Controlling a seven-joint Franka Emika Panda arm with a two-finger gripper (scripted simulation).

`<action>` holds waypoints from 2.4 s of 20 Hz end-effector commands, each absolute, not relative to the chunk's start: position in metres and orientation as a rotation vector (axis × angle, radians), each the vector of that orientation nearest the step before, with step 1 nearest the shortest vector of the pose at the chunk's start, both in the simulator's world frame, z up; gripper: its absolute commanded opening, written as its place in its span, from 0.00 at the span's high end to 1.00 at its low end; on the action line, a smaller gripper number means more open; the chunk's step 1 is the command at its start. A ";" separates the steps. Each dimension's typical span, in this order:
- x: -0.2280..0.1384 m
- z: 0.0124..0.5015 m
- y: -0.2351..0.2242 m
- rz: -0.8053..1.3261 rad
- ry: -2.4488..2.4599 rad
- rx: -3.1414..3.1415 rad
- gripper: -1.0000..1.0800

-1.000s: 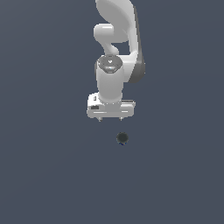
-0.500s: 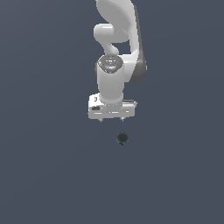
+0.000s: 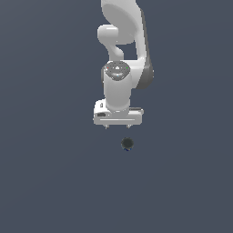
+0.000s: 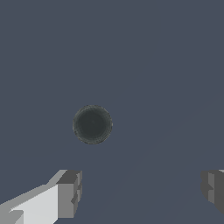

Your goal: Pick up the object and move it to a goal position.

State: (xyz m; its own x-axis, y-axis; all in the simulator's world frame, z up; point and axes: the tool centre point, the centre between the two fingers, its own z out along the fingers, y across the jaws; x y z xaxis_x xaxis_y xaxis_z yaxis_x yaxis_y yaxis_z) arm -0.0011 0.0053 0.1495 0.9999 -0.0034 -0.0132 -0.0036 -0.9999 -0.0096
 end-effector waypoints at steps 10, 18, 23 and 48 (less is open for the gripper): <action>0.011 0.114 0.029 0.015 0.339 -3.115 0.04; 0.019 0.085 0.047 0.007 0.600 -3.080 0.04; 0.021 0.072 0.055 0.003 0.705 -3.060 0.04; 0.021 0.015 0.060 0.000 0.779 -3.043 0.04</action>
State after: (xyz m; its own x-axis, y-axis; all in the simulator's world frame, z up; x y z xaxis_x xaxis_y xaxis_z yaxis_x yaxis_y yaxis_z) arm 0.0206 0.0597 0.0188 0.8771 -0.4802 -0.0013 -0.4802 -0.8771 0.0009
